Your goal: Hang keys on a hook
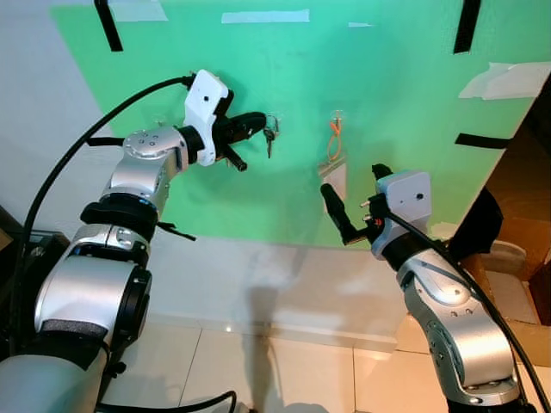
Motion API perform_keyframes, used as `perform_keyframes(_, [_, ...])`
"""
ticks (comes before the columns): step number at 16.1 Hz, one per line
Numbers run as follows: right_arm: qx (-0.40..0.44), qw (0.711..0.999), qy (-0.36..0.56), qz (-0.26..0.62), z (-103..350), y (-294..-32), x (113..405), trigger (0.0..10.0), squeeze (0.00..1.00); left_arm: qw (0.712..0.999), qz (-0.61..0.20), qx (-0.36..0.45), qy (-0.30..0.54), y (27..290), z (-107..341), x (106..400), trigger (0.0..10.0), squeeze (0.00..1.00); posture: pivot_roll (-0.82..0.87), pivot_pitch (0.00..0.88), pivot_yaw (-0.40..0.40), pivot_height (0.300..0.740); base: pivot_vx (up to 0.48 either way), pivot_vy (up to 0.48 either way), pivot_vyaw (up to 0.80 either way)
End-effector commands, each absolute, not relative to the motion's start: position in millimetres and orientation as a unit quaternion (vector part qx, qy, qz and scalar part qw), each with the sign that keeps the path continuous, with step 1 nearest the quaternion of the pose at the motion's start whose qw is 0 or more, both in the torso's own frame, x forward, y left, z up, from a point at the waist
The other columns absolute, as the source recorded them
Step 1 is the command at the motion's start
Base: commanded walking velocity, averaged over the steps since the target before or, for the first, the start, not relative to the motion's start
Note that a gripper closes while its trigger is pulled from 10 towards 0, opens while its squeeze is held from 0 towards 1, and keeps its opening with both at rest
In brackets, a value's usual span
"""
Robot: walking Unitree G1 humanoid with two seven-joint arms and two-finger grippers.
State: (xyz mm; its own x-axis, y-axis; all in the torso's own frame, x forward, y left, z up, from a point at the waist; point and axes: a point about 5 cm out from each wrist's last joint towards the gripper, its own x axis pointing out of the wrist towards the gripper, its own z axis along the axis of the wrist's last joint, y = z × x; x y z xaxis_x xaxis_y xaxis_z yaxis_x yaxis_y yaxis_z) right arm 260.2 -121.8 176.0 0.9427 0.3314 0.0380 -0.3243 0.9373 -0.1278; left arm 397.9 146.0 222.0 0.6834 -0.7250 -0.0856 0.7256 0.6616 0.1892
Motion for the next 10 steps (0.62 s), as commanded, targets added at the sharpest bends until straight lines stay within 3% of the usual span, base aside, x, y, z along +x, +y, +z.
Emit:
perform_keyframes(1, [-0.061, 0.982, -0.038, 0.172, 179, -118, 262, 10.0, 0.0, 0.913, -0.39, 0.117, 0.021, 148, 220, 399, 10.0, 0.0, -0.04, 0.0, 0.137, 0.74, 0.0, 0.0, 0.0])
perform_keyframes(10, [-0.064, 0.982, -0.04, 0.173, 178, -117, 262, 10.0, 0.0, 0.892, -0.436, 0.115, 0.033, 140, 209, 393, 10.0, 0.0, -0.04, 0.0, 0.133, 0.74, 0.0, 0.0, 0.0])
